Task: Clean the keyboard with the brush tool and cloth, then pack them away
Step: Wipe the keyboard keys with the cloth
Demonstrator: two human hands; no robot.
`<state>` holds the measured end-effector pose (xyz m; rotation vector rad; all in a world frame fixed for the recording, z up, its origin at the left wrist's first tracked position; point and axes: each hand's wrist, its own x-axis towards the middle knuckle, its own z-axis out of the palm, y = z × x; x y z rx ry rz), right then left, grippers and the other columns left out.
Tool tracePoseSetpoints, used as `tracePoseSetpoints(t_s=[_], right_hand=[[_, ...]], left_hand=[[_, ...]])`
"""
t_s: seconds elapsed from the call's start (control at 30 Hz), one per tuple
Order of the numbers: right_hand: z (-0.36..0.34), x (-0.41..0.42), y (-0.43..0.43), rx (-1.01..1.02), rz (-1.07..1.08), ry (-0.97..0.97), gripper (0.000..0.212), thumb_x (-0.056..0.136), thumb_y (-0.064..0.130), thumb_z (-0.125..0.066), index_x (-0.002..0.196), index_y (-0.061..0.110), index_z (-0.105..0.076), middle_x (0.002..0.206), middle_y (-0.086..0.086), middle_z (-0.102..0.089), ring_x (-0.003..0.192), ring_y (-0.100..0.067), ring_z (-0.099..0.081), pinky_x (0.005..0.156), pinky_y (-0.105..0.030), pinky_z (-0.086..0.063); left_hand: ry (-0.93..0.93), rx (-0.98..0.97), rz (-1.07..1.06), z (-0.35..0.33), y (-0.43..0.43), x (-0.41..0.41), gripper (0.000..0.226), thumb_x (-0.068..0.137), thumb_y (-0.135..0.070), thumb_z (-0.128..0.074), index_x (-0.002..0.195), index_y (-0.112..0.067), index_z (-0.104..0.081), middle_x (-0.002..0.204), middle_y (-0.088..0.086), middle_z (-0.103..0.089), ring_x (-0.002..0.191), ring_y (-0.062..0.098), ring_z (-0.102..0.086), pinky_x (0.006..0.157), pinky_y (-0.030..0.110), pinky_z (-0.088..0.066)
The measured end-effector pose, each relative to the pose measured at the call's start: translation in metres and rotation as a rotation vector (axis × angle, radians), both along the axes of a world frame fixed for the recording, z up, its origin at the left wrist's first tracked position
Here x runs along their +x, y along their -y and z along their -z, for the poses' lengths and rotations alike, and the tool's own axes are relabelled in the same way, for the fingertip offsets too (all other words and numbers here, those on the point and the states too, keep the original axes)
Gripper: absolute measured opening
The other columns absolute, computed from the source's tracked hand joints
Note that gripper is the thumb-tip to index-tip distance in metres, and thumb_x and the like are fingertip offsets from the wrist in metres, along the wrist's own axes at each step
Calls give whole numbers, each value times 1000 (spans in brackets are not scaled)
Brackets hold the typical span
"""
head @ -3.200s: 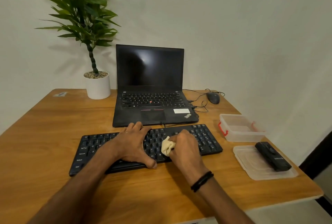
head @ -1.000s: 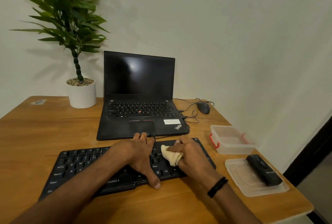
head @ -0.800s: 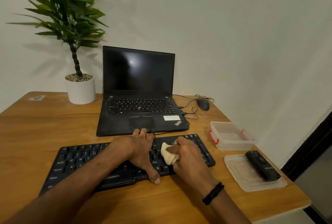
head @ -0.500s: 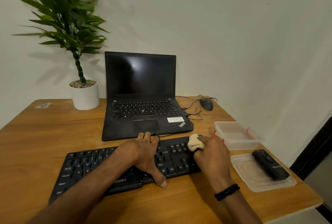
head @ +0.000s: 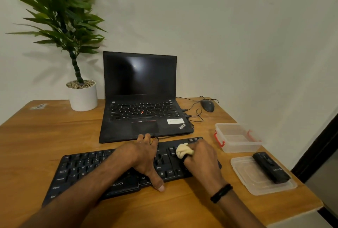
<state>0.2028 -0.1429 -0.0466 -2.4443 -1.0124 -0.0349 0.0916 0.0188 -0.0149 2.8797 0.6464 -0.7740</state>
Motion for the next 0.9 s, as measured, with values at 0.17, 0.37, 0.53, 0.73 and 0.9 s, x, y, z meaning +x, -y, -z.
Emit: tracePoseSetpoints(t_s=[0.17, 0.37, 0.53, 0.73, 0.9], right_hand=[[-19, 5, -20, 43, 74, -16, 25, 88, 21, -72, 112, 17, -69, 110, -1, -67, 91, -8, -58, 70, -18, -50], [10, -15, 14, 55, -274, 31, 28, 92, 20, -66, 119, 27, -69, 104, 14, -48, 95, -3, -45, 76, -13, -42], [-1, -9, 2, 99, -269, 54, 20, 88, 23, -71, 108, 21, -72, 104, 9, -55, 96, -4, -49, 79, -16, -46], [5, 6, 32, 117, -383, 18, 29, 88, 14, -68, 112, 30, -73, 103, 15, -57, 95, 4, -48, 77, -11, -43], [16, -10, 44, 119, -458, -48, 24, 92, 22, -66, 114, 30, -71, 107, 21, -51, 103, 4, -45, 82, -11, -41]], left_hand=[[50, 27, -6, -6, -6, 5, 153, 54, -83, -79, 163, -20, 7, 167, 8, 0, 154, 36, -4, 123, 58, -24], [24, 22, 7, 2, -5, -1, 152, 53, -82, -81, 163, -22, 6, 167, 6, 0, 153, 34, -6, 122, 57, -27], [44, 17, 7, -3, -7, 2, 152, 52, -82, -80, 163, -22, 4, 165, 7, -5, 152, 34, -9, 121, 56, -29], [41, -12, -3, -2, -7, -1, 152, 52, -83, -80, 163, -23, 5, 164, 6, -6, 152, 33, -9, 121, 57, -28], [39, -9, -17, -4, -7, 1, 154, 53, -81, -80, 163, -22, 9, 168, 6, 4, 155, 35, -1, 123, 58, -23]])
